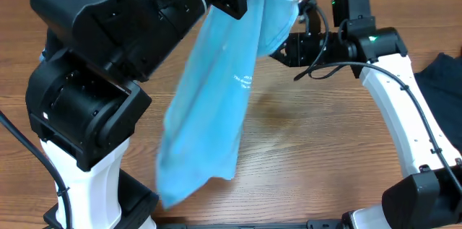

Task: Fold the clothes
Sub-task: 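Bring the lifted shirt toward the right gripper and grasp it with both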

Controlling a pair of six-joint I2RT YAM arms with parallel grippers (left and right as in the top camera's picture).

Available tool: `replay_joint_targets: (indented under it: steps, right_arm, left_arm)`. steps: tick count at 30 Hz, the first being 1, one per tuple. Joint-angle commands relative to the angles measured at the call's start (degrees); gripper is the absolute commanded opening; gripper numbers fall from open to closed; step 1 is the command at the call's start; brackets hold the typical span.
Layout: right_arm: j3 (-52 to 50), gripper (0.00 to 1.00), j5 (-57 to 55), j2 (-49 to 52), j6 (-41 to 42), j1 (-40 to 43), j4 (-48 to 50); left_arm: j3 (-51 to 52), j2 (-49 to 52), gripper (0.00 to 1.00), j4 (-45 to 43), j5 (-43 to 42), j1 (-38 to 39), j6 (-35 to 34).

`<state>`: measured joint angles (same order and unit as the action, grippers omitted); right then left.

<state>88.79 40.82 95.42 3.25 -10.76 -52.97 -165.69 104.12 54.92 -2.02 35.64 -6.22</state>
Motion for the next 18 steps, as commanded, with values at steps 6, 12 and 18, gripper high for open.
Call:
replay_joint_targets:
  steps: [6,12,18]
  right_arm:
    - [0.0,0.45,-9.8,-1.7,4.2,5.6,-5.4]
    - [0.0,0.56,1.1,-3.7,-3.1,6.8,-9.5]
    - [0.0,0.57,1.0,-7.2,-4.4,2.4,-12.2]
  left_arm:
    - [-0.7,-1.0,0.04,-3.1,15.1,5.3,3.0]
    - [0.5,1.3,0.04,-3.0,29.9,9.8,4.2]
    - [0.6,4.9,0.04,-8.5,47.1,13.7,7.4]
